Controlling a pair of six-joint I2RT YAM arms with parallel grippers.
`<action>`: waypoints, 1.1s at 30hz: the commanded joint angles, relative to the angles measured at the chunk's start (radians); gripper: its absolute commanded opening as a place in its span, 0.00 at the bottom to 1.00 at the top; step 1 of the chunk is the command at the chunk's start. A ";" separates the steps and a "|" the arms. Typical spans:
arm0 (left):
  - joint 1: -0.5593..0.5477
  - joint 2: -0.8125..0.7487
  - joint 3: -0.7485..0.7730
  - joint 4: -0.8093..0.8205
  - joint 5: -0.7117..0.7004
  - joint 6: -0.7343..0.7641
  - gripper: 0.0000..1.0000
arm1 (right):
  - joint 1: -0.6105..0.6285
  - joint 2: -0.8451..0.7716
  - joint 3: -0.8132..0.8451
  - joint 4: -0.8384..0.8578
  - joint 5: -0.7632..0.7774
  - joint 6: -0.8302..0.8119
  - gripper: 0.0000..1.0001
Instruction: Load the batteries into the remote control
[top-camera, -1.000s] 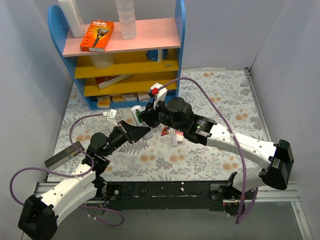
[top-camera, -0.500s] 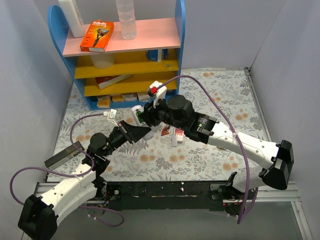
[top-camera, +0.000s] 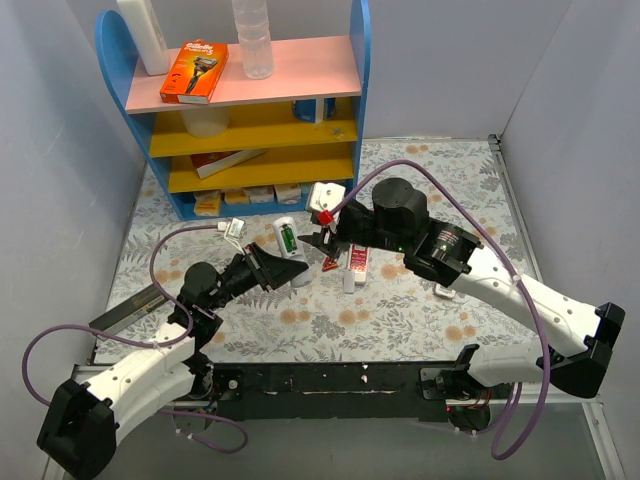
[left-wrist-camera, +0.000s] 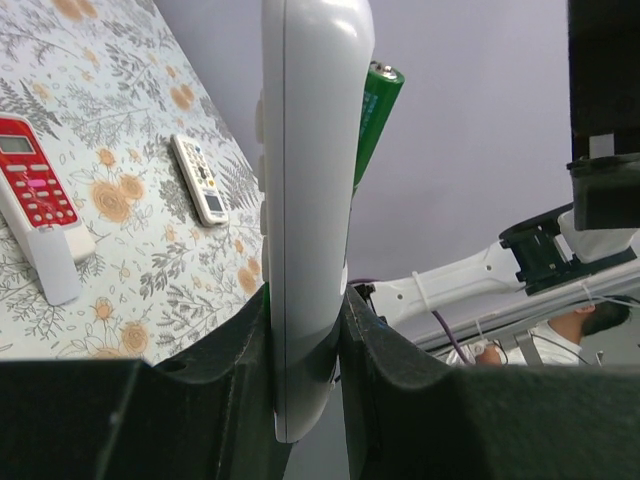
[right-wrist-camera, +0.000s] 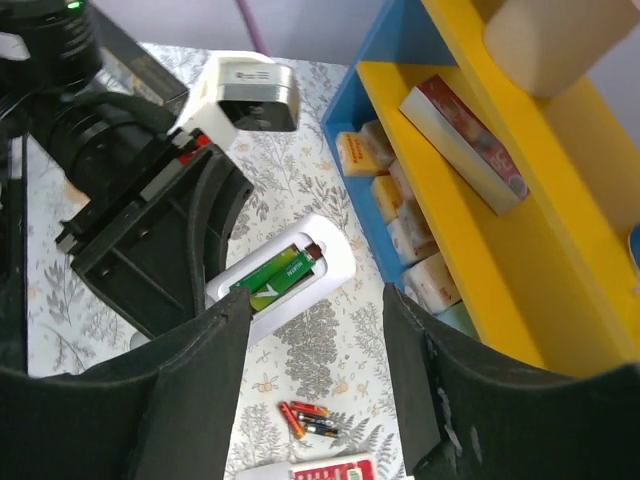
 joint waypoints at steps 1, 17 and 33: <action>0.000 0.007 0.056 0.044 0.079 0.016 0.00 | -0.019 0.005 0.077 -0.089 -0.176 -0.208 0.60; 0.000 0.033 0.115 -0.007 0.163 0.077 0.00 | -0.056 0.112 0.186 -0.172 -0.259 -0.249 0.39; -0.002 0.048 0.121 0.023 0.171 0.069 0.00 | -0.104 0.149 0.193 -0.220 -0.291 -0.223 0.27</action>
